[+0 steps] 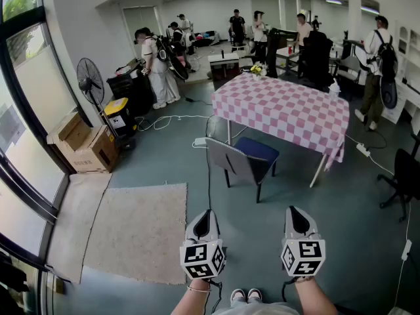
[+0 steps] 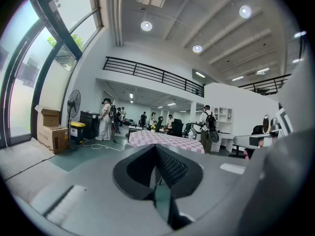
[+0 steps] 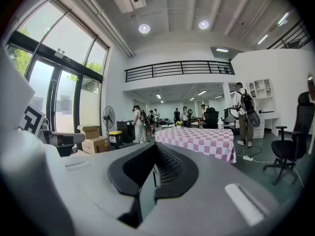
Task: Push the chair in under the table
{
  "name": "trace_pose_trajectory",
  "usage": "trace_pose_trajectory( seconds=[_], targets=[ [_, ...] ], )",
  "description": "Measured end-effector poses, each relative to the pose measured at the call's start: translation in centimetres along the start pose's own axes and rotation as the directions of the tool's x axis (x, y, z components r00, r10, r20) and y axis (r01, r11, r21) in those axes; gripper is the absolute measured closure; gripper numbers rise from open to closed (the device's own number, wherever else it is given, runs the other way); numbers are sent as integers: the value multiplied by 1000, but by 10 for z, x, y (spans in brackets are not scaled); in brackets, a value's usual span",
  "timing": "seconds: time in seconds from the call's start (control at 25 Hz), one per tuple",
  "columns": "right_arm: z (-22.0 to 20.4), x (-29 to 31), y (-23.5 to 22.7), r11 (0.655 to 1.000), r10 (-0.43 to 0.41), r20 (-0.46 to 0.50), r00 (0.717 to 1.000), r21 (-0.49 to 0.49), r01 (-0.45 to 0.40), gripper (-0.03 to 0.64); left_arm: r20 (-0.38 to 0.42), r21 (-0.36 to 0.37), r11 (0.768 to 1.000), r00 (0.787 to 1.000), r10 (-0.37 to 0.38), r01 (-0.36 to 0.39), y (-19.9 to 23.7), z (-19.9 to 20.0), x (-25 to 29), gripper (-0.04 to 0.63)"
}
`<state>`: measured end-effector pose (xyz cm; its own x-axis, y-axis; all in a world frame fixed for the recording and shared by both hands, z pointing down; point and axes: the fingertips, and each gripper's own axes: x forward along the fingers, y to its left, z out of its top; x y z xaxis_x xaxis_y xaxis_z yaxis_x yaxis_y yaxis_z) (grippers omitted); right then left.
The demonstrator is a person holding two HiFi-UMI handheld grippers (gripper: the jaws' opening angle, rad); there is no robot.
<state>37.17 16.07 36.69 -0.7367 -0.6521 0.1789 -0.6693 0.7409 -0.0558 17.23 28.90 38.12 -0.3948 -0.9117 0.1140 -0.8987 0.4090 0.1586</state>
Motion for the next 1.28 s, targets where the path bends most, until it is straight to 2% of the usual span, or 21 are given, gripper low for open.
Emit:
trace_pose_trajectory(
  seconds=[0.44,0.68,0.96,1.0,1.04,1.08,1.2,1.28],
  targets=[
    [-3,-4,8,1000,0,-9,1000,-6,0,607,-11,3,1000,1000,3,-3,6,-2,-6,595],
    [-6,-4,10,998,27,-5,1000,50,-26,607,-22,3,1000,1000,-3,3,4,-3,-7,594],
    [4,-4,11,999,26,19,999,32,-27,601,-28,15,1000,999,-16,16,3,6,-9,592],
    [6,-4,11,999,30,25,999,29,-31,597,-28,17,1000,999,-23,24,2,8,-8,589],
    [8,-3,12,999,35,30,999,28,-35,590,-29,16,999,999,-31,32,1,9,-7,542],
    [8,-2,12,999,38,32,999,27,-39,574,-30,14,999,999,-37,38,0,9,-6,531],
    [10,0,12,999,41,34,999,29,-42,525,-35,18,999,999,-41,41,0,9,-3,531],
    [12,2,12,999,40,33,999,31,-41,500,-42,23,999,998,-44,45,0,8,-2,503]
  ],
)
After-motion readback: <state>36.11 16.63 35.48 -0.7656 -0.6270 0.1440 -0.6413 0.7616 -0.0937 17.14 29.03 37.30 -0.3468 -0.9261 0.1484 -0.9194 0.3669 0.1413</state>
